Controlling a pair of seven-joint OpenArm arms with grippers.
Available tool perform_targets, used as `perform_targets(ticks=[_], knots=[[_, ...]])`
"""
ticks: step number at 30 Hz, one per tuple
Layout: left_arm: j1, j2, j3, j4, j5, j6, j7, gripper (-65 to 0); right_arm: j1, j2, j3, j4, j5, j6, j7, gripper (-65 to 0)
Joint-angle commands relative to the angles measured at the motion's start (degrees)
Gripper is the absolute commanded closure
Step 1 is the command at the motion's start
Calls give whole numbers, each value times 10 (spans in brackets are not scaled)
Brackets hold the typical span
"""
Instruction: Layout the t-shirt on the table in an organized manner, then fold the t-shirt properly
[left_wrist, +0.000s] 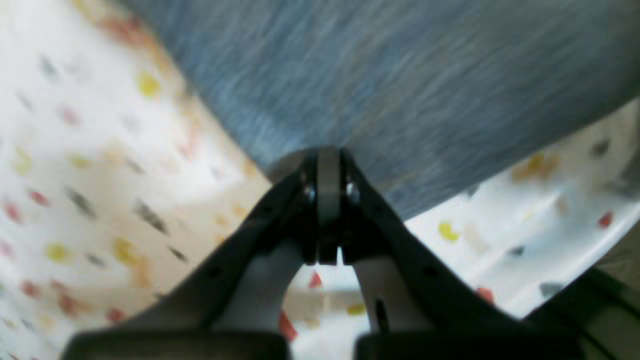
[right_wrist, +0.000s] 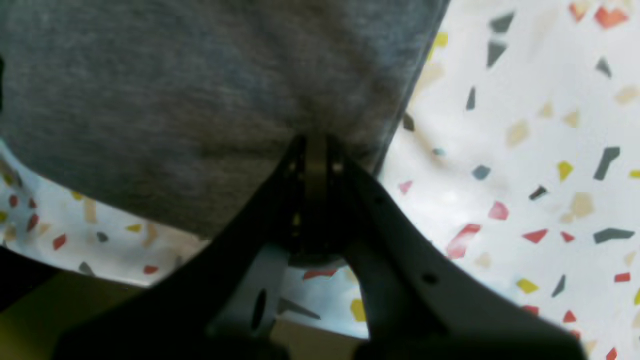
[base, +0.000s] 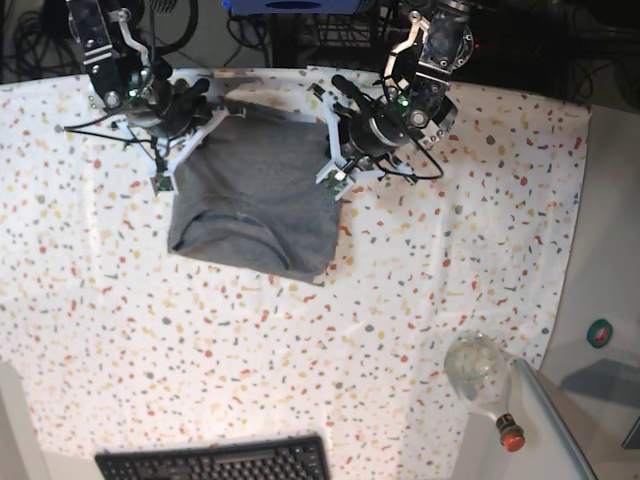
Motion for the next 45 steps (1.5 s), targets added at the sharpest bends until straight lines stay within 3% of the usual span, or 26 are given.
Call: perform_targets(ticks=[1, 8, 10, 16, 21, 25, 29, 32, 35, 38, 40, 42, 44, 45], knots=[[1, 2, 0, 12, 5, 0, 7, 0, -1, 2, 2, 18, -2, -1, 2, 0], [53, 2, -35, 163, 4, 0, 11, 0, -59, 7, 5, 178, -4, -2, 0, 0], [80, -1, -57, 204, 4, -1, 12, 0, -87, 22, 20, 207, -3, -2, -6, 0], [242, -82, -67, 257, 4, -2, 10, 0, -225, 61, 104, 218, -3, -1, -37, 0], [381, -107, -67, 255, 4, -2, -59, 0, -357, 71, 211, 214, -3, 0, -35, 0], [418, -104, -46, 213, 4, -1, -65, 0, -393, 74, 175, 152, -4, 10, -35, 0], [373, -100, -7, 73, 4, 1, -104, 0, -326, 85, 83, -30, -5, 82, 2, 0], [359, -78, -2, -7, 4, 1, -194, 0, -248, 104, 27, -178, -5, 124, 52, 0], [299, -53, -3, -133, 3, 1, -231, 0, -138, 100, -34, -382, -5, 131, 127, 0], [200, -14, -31, -352, -6, 1, -285, 0, 6, 73, -145, -648, -4, 131, 274, 0], [137, 0, -54, -527, -35, 1, -371, 0, 70, 34, -227, -804, -4, 131, 393, 0], [66, 3, -65, -732, -59, 1, -490, 0, 102, 4, -299, -909, -3, 131, 499, 0], [7, 3, -71, -879, -77, 1, -629, 0, 107, -10, -341, -932, -3, 131, 569, 0], [-4, 2, -71, -879, -83, 1, -683, 0, 106, -10, -350, -932, -3, 131, 584, 0]])
